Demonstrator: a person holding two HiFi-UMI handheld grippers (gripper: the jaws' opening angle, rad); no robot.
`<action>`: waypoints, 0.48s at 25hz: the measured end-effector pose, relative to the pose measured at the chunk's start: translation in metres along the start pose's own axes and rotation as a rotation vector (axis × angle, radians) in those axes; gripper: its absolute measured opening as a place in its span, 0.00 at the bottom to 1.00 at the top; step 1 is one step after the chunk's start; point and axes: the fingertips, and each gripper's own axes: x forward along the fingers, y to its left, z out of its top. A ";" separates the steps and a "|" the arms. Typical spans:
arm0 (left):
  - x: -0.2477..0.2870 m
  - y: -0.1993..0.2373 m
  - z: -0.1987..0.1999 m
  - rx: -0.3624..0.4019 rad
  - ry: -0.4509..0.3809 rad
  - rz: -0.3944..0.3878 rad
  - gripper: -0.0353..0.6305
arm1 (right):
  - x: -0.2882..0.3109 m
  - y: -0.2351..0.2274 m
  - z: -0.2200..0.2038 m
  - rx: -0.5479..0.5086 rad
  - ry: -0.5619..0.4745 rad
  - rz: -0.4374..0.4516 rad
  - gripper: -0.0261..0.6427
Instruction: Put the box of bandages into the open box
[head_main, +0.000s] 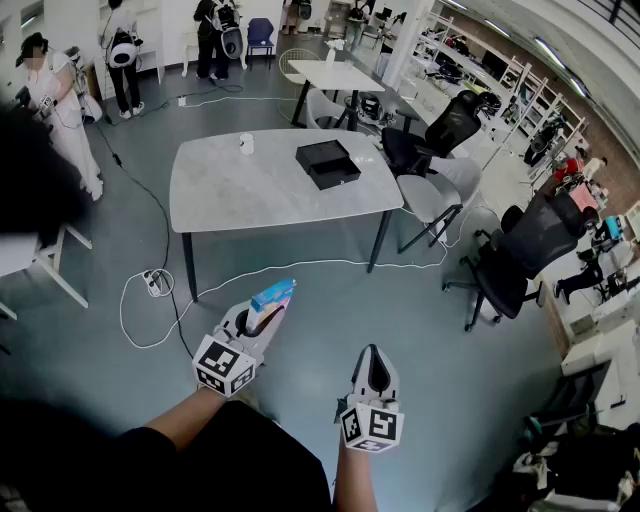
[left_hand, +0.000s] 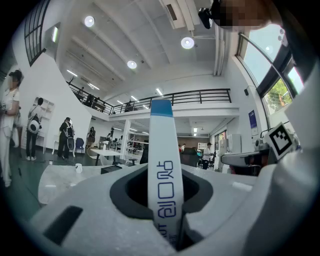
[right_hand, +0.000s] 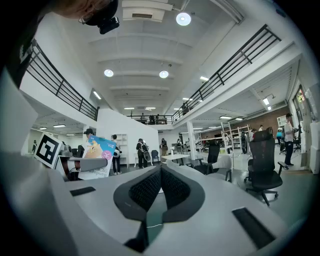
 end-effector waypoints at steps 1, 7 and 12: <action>0.004 -0.004 -0.001 -0.001 0.001 -0.001 0.18 | 0.000 -0.007 0.001 0.000 -0.003 -0.008 0.06; 0.043 -0.011 -0.011 -0.001 0.024 -0.016 0.18 | 0.018 -0.039 0.007 -0.066 -0.016 -0.038 0.06; 0.085 0.003 -0.017 -0.027 0.030 -0.035 0.18 | 0.057 -0.060 -0.003 -0.014 0.022 -0.049 0.06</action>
